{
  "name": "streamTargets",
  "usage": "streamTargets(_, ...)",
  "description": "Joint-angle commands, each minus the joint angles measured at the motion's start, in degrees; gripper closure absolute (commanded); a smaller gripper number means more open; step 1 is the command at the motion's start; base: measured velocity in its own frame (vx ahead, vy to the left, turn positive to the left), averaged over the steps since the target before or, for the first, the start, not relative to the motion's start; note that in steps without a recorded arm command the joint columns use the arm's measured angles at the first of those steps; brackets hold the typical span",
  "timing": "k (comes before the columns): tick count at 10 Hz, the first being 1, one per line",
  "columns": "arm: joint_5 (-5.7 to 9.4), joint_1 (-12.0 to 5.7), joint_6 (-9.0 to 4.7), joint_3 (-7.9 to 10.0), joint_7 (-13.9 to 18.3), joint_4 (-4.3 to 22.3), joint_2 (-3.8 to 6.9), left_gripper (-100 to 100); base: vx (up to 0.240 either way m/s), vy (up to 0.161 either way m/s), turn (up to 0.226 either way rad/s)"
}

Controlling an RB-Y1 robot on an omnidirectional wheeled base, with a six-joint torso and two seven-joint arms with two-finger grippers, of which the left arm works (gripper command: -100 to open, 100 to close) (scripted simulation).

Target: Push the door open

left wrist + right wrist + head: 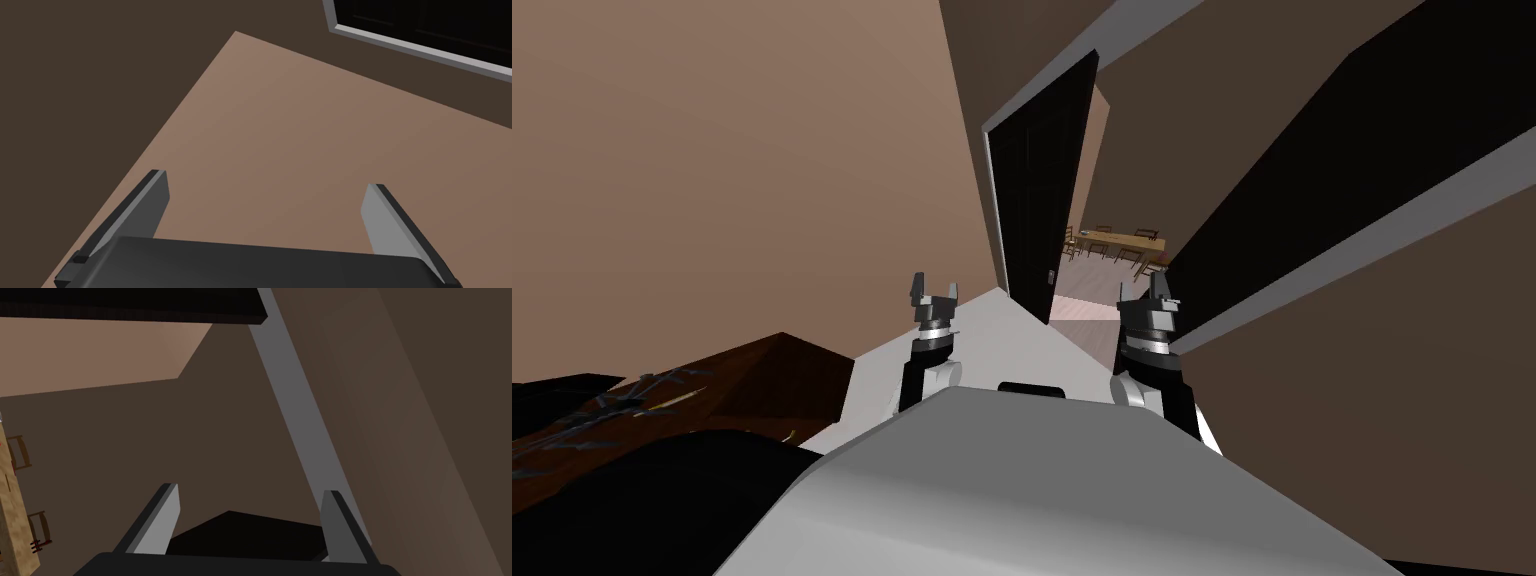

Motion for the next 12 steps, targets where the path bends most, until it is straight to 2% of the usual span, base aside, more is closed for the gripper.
streamTargets(1,-0.25,-0.39,-0.49,-0.56,-0.1,2.0,0.43,-100,0.123,0.010,-0.091)
streamTargets(4,-0.56,-0.89,-1.12,-1.26,-0.3,4.5,0.91,-100,0.144,0.001,-0.064)
streamTargets(6,-0.98,-1.57,-1.96,-2.22,-0.6,7.9,1.46,-100,0.157,-0.007,-0.103)
streamTargets(12,-1.79,-2.86,-3.58,-4.05,-1.1,14.4,2.32,-100,0.108,0.002,-0.071)
